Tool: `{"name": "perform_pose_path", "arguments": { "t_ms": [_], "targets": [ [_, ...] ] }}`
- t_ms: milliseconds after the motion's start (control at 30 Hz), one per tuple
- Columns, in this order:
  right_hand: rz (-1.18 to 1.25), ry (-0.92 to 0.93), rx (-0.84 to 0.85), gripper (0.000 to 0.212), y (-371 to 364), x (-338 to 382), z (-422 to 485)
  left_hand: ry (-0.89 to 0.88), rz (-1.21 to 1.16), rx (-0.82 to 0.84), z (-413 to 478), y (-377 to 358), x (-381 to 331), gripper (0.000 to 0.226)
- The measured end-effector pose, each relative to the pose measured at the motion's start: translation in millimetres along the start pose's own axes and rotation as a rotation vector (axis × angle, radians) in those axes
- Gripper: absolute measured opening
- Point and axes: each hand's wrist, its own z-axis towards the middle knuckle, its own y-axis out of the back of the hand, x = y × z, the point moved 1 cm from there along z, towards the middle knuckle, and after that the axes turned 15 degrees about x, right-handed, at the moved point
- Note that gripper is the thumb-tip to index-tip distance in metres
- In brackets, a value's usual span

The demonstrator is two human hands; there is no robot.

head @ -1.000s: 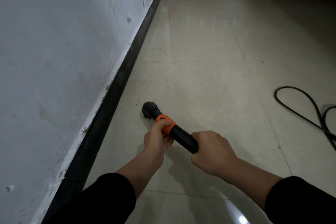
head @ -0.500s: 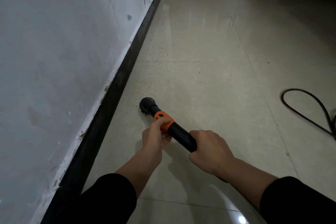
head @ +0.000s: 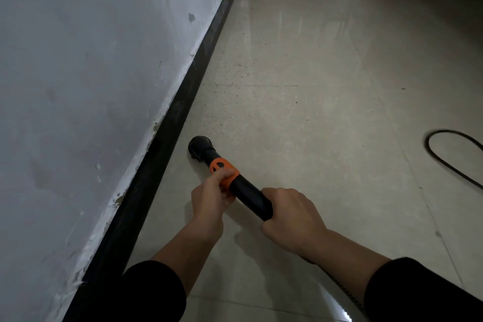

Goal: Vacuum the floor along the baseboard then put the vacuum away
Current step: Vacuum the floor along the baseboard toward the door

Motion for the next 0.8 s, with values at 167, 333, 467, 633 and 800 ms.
{"name": "perform_pose_path", "arguments": {
  "t_ms": [167, 333, 467, 633, 800],
  "targets": [
    [0.000, 0.021, 0.000, 0.020, -1.1, 8.1, 13.0, -0.017, -0.009, -0.009, 9.1, 9.9, -5.7, 0.016],
    [0.015, 0.044, 0.008, 0.028, -1.2, 15.2, 24.4, -0.022, -0.009, -0.037, 19.7, 16.4, -11.2, 0.019],
    [0.026, 0.052, 0.009, 0.029, -2.2, 18.3, 34.3, -0.036, -0.014, -0.059, 28.8, 20.3, -14.3, 0.028],
    [0.025, 0.062, -0.004, 0.030, -2.9, 21.2, 45.3, -0.043, -0.009, -0.065, 39.8, 25.3, -16.3, 0.027],
    [0.015, 0.072, -0.016, 0.026, -4.5, 26.1, 54.0, -0.060, -0.023, -0.059, 48.8, 29.7, -19.5, 0.024]
  ]
}}
